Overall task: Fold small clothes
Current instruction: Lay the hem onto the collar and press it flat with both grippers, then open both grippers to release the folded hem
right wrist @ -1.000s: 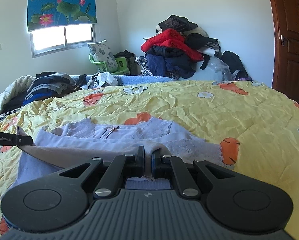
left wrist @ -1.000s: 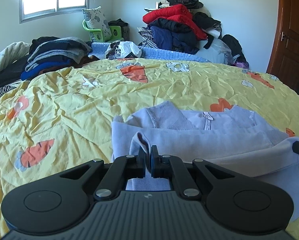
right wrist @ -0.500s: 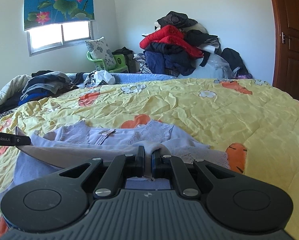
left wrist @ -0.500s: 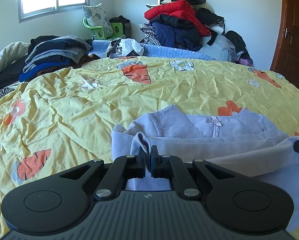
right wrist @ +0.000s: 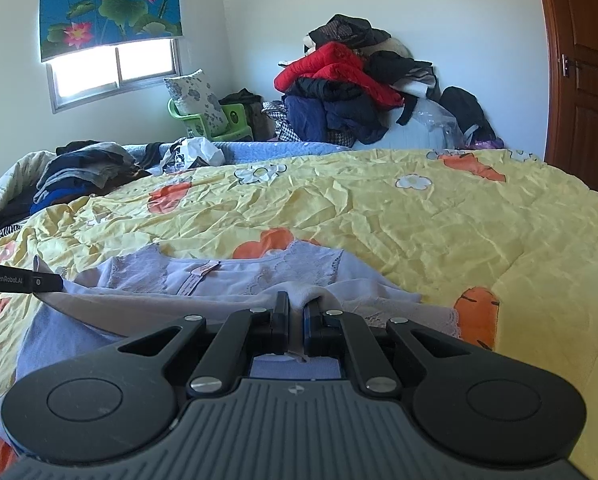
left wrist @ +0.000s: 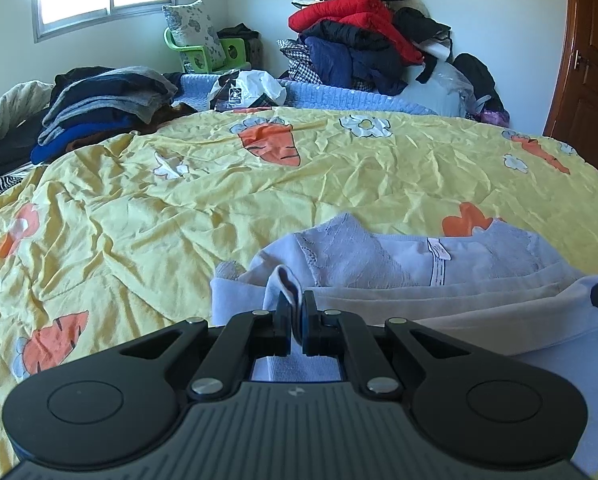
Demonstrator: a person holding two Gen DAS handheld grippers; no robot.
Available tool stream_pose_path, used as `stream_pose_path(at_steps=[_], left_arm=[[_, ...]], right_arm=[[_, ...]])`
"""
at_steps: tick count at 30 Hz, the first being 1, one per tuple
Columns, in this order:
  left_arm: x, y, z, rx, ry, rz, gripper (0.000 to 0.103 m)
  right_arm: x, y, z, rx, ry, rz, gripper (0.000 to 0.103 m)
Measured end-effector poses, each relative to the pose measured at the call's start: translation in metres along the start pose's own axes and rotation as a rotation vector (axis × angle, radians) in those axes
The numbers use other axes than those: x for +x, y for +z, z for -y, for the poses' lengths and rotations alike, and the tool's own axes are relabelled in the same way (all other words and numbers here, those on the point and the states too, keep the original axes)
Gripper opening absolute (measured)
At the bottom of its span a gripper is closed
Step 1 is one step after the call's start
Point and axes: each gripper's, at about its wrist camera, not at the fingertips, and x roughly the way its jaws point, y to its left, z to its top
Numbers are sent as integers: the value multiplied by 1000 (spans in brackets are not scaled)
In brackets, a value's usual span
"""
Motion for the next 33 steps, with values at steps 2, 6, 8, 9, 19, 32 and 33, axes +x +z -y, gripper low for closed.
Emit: stream_pose_path(at_steps=[2, 6, 8, 9, 19, 32, 33], left_arm=[[2, 2, 1, 7, 3, -1, 4], [8, 5, 3, 14, 8, -8, 4], [12, 7, 3, 15, 11, -10, 4], [13, 8, 3, 13, 12, -12, 4], [30, 17, 3, 13, 23, -34, 4], [55, 28, -9, -65, -19, -130, 4], [57, 29, -11, -75, -24, -137, 4]], right_arm=[[3, 1, 1, 3, 0, -3, 10], [9, 3, 4, 8, 3, -10, 10], [12, 4, 4, 5, 2, -13, 10], [14, 5, 4, 5, 2, -15, 10], [34, 10, 7, 7, 1, -42, 10], [59, 13, 20, 86, 44, -122, 21], [62, 15, 24, 112, 58, -133, 21]])
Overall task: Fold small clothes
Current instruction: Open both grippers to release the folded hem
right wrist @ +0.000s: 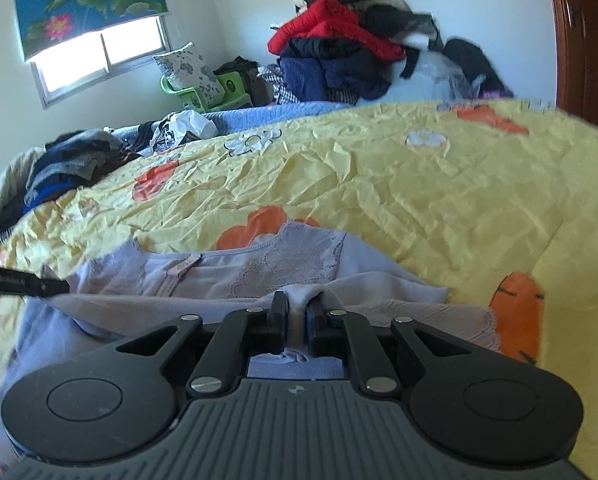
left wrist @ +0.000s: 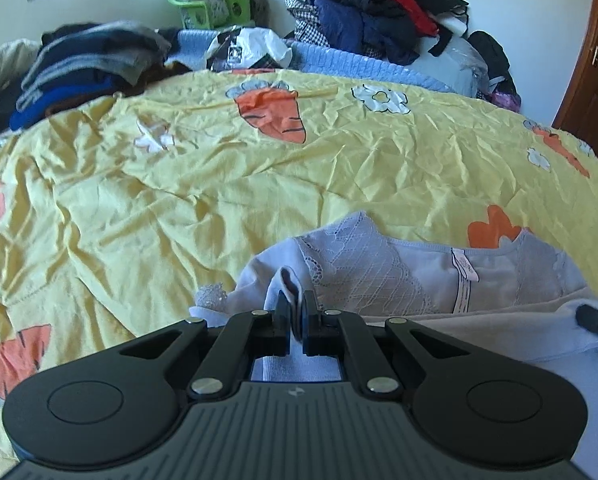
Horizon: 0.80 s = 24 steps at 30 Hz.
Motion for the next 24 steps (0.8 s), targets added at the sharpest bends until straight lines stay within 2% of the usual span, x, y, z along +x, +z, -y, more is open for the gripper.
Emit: stream_pose_path(at_steps=[4, 7, 9, 10, 12, 13, 16, 18, 21, 23, 24], left_arm=[[4, 6, -6, -49, -30, -33, 5], [10, 12, -16, -119, -74, -80, 8], [13, 16, -23, -176, -110, -113, 16], [15, 18, -28, -206, -130, -126, 20], [16, 22, -33, -237, -140, -123, 34], [14, 24, -34, -234, -125, -105, 35], [9, 27, -34, -204, -51, -44, 37], [6, 27, -35, -184, -35, -28, 37], [-3, 22, -29, -90, 9, 4, 37], [-8, 17, -22, -3, 40, 23, 37], [-11, 13, -17, 45, 50, 36, 38]], right_arm=[[8, 10, 16, 124, 64, -30, 23], [18, 18, 30, 227, 113, -54, 34], [24, 22, 38, 286, 123, -59, 44], [27, 23, 42, 317, 123, -57, 46], [32, 24, 48, 364, 115, -55, 48], [33, 24, 50, 367, 101, -53, 49], [31, 24, 49, 330, 61, -33, 50], [22, 24, 43, 274, 43, 9, 50], [10, 27, 32, 160, 4, 62, 48], [3, 28, 20, 63, 70, 62, 48], [3, 28, 13, 7, 114, 31, 52]])
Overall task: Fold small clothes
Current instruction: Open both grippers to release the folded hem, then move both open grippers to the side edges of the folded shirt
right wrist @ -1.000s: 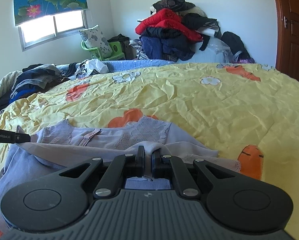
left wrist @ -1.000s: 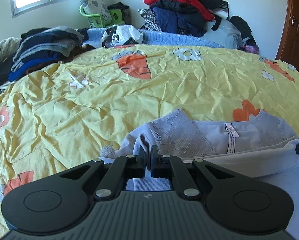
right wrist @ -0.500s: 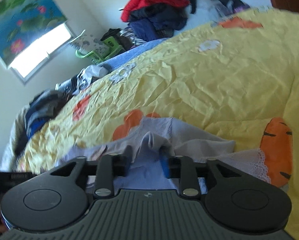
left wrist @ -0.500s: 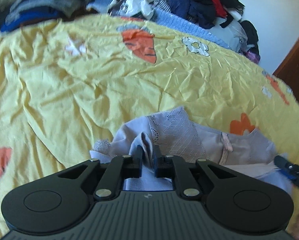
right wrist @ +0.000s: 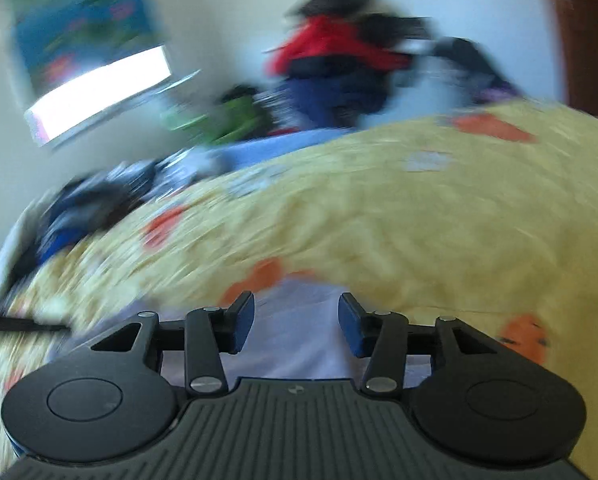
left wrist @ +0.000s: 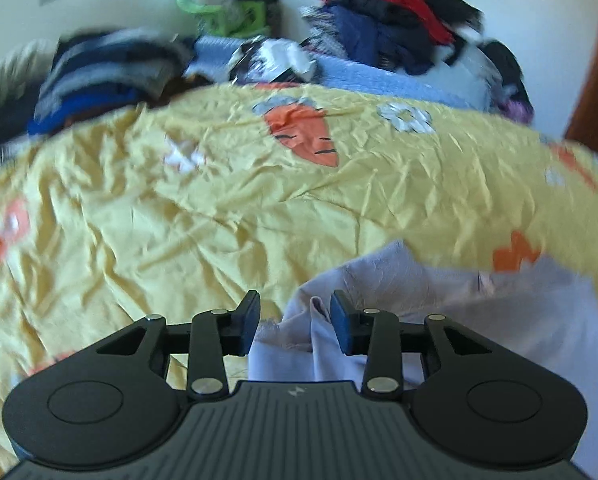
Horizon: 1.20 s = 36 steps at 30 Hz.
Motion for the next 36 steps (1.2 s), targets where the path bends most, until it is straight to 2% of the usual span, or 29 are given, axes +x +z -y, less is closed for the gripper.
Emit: stream_pose_path(at_steps=[1, 2, 3, 5, 6, 9, 11, 12, 14, 15, 17, 19, 21, 23, 24, 26, 27, 28, 29, 31, 33, 36], left_arm=[[-2, -3, 6, 48, 2, 6, 40], [-2, -6, 12, 102, -1, 4, 45], [-1, -8, 18, 145, -2, 4, 48], [-4, -12, 25, 169, 38, 43, 48], [-5, -11, 24, 148, 68, 63, 52], [-10, -2, 7, 9, 109, 103, 68], [-19, 1, -5, -57, 123, 145, 69], [-21, 2, -9, -68, 129, 151, 71], [-23, 2, -12, -67, 125, 142, 72], [-23, 0, -11, -60, 124, 138, 72], [-22, -4, -8, -36, 127, 128, 72], [-22, -9, -4, -18, 122, 123, 72], [-21, -15, 0, -13, 122, 121, 72], [-19, -19, 1, -17, 113, 110, 72], [-18, -21, 2, -22, 113, 104, 72], [-17, -25, 4, -12, 96, 92, 72], [-17, -27, 6, 1, 79, 91, 72], [-17, -28, 8, 22, 60, 88, 73], [-17, -30, 12, 47, 41, 85, 76], [-17, -34, 21, 81, 19, 90, 79], [-12, -38, 31, 99, -11, 78, 79], [5, -43, 47, 109, -23, 34, 79]], right_arm=[[5, -2, -8, -58, 50, -55, 55], [12, -5, -15, -112, 90, -113, 53], [19, -7, -21, -149, 95, -153, 53], [37, -12, -28, -226, 19, -197, 53], [47, -13, -28, -256, -31, -196, 52], [68, -2, -19, -249, -153, -149, 50], [66, 9, -27, -224, -272, -100, 48], [60, 12, -37, -230, -231, -67, 49], [54, 12, -59, -253, -37, -83, 51], [56, 10, -71, -262, 53, -119, 48], [71, 3, -97, -283, 210, -222, 48], [95, -5, -120, -285, 296, -308, 44], [118, -11, -136, -307, 247, -326, 44], [137, -8, -144, -313, 143, -250, 44], [141, -5, -145, -297, 80, -196, 45], [137, 5, -138, -229, -100, -121, 50], [126, 11, -129, -176, -99, -80, 52], [111, 13, -119, -141, -57, -35, 51], [94, 15, -112, -146, -21, 0, 54], [64, 13, -104, -236, -50, 32, 61], [45, 7, -90, -328, -59, 6, 62], [36, -3, -55, -281, -35, -112, 61]])
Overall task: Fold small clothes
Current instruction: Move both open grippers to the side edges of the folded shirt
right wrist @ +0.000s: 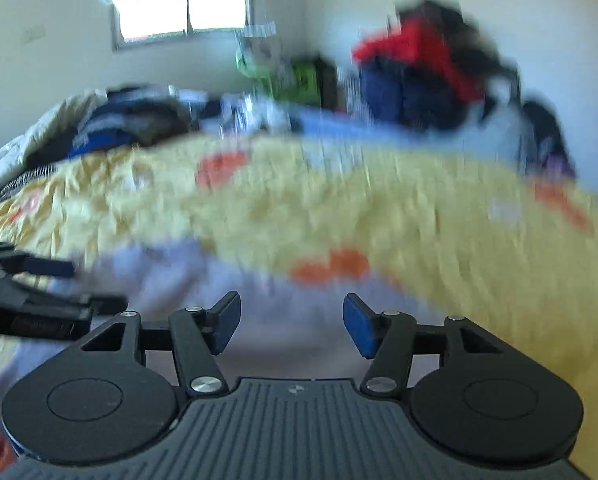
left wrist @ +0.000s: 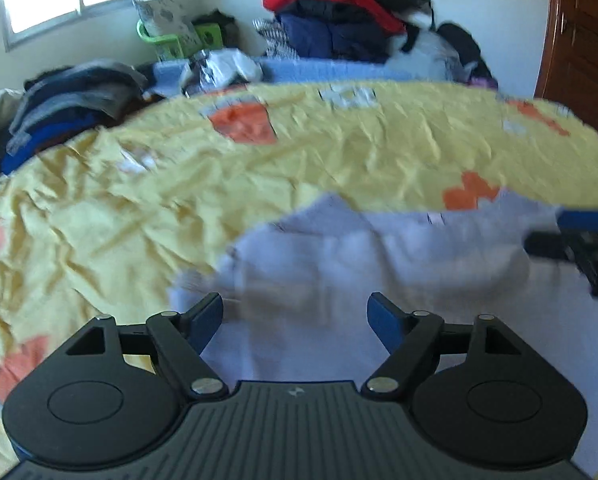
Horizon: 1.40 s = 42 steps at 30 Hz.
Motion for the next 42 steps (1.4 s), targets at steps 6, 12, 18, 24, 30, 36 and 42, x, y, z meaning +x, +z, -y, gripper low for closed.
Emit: stream_pose_path(at_steps=[6, 12, 18, 24, 30, 36, 42], left_arm=[[-2, -6, 13, 27, 58, 31, 80], [-13, -12, 12, 14, 47, 40, 82], [-13, -23, 13, -3, 46, 32, 82], [-12, -25, 14, 19, 53, 35, 86], [-11, -29, 15, 5, 58, 48, 88], [-10, -35, 17, 7, 81, 81, 97], [-10, -39, 15, 0, 85, 98, 98]], right_arm=[[2, -21, 32, 38, -323, -14, 60], [-27, -42, -3, -53, -124, 17, 61], [-18, -50, 8, 21, -272, -1, 67], [-48, -61, -16, -14, -217, 73, 67], [-38, -69, -19, -32, -247, 5, 67], [-52, -71, -29, -3, -264, 43, 69], [-47, -79, -36, -24, -270, 25, 78]])
